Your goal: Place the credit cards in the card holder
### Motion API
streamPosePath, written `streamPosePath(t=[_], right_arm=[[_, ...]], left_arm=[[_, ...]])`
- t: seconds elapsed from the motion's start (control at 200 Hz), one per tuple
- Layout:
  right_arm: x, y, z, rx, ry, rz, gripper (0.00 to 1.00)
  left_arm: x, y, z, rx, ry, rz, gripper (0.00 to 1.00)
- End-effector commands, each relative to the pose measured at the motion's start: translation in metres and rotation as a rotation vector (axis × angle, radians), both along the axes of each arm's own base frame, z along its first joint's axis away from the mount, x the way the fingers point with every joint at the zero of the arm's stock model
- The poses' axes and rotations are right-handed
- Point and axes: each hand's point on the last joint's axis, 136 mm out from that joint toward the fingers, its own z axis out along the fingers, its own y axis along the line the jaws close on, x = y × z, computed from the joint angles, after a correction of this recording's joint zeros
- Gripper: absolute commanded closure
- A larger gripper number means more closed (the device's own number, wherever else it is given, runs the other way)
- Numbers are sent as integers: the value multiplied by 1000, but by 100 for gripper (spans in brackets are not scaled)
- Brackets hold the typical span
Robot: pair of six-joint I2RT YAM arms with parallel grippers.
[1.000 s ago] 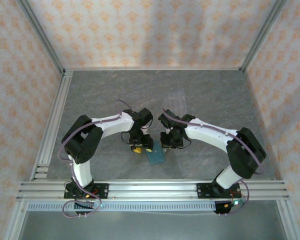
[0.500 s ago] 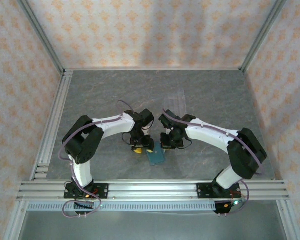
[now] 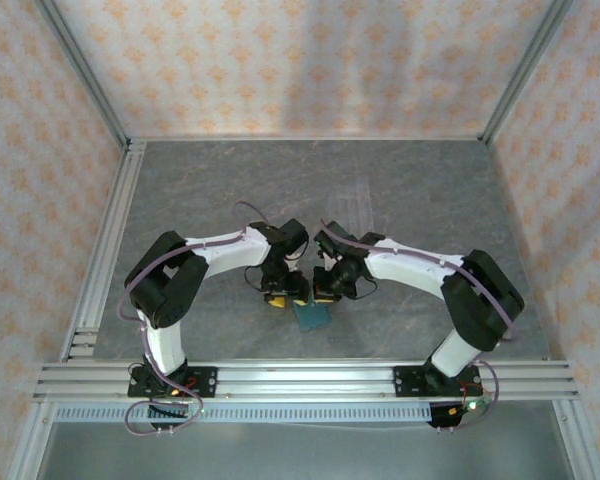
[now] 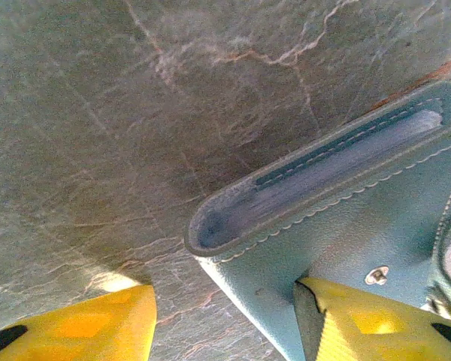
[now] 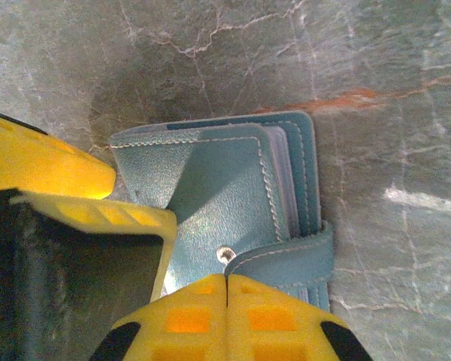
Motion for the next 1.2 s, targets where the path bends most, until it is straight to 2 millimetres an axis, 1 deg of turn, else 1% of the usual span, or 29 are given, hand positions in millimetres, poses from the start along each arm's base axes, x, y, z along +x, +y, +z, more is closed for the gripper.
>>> streamPosePath(t=[0.0,0.626,0.771,1.021,1.196], right_arm=[[4,9,-1,28,16,-8,100],[3,18,-18,32,85,-13,100],[1,17,-22,22,103,-16,100],[-4,14,-34,-13,126,-25,100],[-13,10,-50,-70,135,-32,100]], left_arm=[[-12,8,-16,61,24,-5,47],[-11,6,-18,52,27,-2,47],[-10,5,-18,50,25,-1,47],[-9,4,-18,47,21,6,47],[-9,4,-17,44,21,8,47]])
